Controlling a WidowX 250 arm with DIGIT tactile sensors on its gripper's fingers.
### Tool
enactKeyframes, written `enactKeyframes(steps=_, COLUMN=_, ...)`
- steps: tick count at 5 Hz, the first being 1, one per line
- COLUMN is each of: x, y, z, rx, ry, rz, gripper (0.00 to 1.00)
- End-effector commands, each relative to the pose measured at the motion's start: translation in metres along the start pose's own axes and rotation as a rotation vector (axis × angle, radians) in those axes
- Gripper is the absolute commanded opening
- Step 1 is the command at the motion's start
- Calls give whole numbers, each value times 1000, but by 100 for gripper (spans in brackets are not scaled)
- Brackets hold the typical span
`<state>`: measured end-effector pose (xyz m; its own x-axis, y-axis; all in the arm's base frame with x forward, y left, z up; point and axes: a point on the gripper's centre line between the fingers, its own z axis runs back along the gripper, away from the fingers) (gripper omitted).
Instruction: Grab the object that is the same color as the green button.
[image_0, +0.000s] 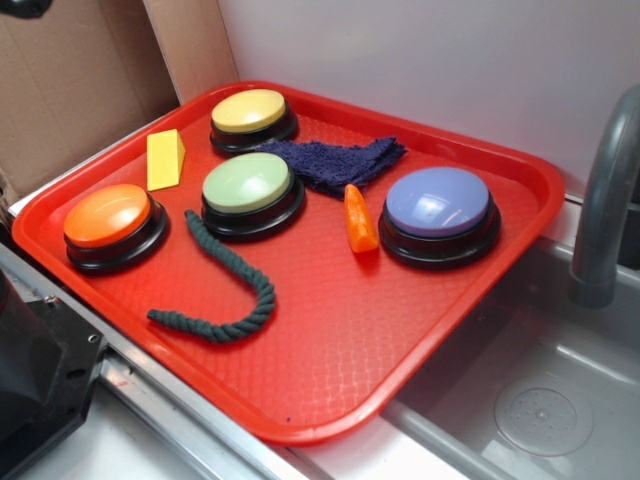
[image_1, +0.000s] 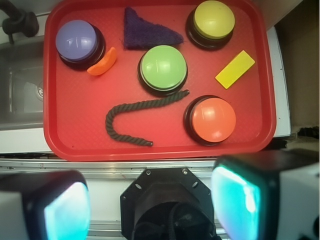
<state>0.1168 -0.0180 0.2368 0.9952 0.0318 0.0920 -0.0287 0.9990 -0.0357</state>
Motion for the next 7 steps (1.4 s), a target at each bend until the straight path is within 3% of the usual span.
enactKeyframes(steps=1, x=0, y=0, z=0, rx=0, ry=0, rz=0, gripper=100)
enactKeyframes(steps=3, x=8, y=-22, z=-67, rx=-66, ry=-7, rz=168, gripper=100)
enactKeyframes(steps=6, x=22, y=-55, z=-203, rx=-32, ry=15, rz=341, gripper=100)
enactKeyframes(steps=7, x=26, y=-60, z=-222, rx=-38, ry=-13, rz=308, gripper=100)
